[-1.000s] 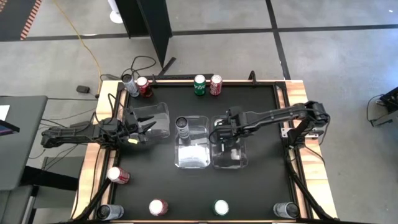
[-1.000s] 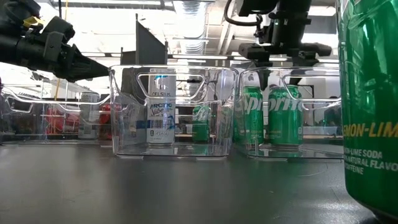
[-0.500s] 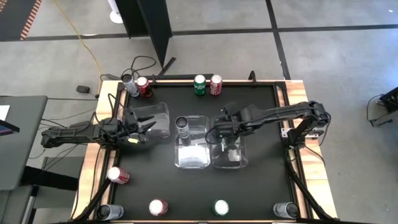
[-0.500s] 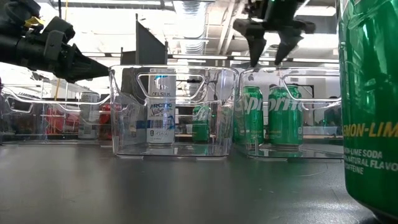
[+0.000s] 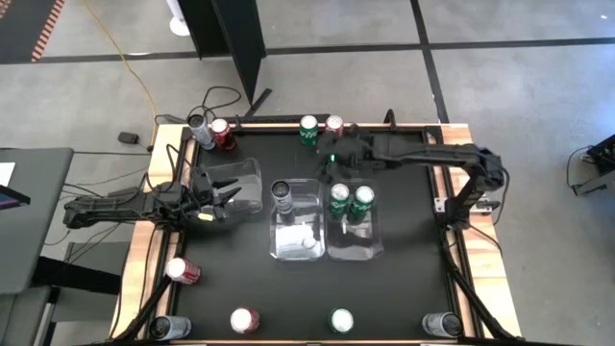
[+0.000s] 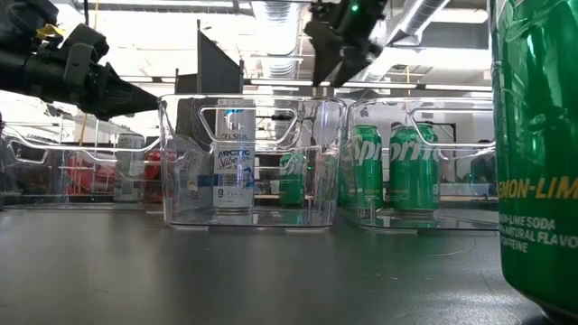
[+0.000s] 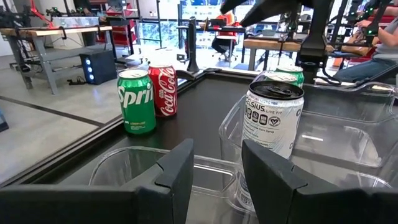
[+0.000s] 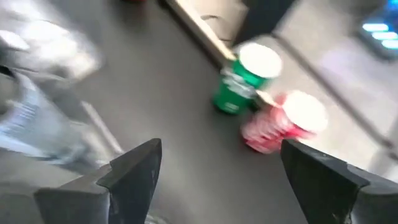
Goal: Sort soda cans
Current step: Put the bottom green soda can into the right transparent bin
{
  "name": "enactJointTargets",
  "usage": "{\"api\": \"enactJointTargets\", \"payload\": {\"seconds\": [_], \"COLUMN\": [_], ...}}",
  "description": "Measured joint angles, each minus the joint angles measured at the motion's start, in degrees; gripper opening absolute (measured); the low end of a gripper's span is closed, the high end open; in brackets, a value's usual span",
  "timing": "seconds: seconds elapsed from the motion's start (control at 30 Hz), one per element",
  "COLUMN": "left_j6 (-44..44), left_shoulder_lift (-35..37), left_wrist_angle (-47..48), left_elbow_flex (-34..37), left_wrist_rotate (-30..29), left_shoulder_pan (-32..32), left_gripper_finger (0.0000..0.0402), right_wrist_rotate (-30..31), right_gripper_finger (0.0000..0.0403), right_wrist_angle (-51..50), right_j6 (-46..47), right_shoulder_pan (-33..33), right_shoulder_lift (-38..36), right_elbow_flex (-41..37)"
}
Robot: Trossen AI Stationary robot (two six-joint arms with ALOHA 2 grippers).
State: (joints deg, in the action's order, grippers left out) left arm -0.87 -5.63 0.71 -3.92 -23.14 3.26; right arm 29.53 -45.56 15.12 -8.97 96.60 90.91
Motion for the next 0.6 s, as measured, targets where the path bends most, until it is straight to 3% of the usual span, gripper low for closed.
{"api": "enactJointTargets", "payload": {"seconds": [0.13, 0.6], "left_j6": [0.0, 0.4], "left_shoulder_lift": [0.0, 0.0], "left_wrist_angle": [0.0, -0.1], "left_elbow_flex": [0.0, 0.0], "left_wrist_rotate": [0.0, 0.0], "left_shoulder_pan": [0.0, 0.0], "left_gripper_finger": [0.0132, 0.0132], "right_wrist_rotate": [-11.2, -22.0], "right_gripper_finger": [0.0345, 0.0345], "right_wrist_angle": [3.7, 2.2], "right_j6": [-2.7, -7.7], "right_shoulder_pan": [-5.2, -11.7], "right_shoulder_lift": [0.0, 0.0], "right_elbow_flex": [0.0, 0.0]}}
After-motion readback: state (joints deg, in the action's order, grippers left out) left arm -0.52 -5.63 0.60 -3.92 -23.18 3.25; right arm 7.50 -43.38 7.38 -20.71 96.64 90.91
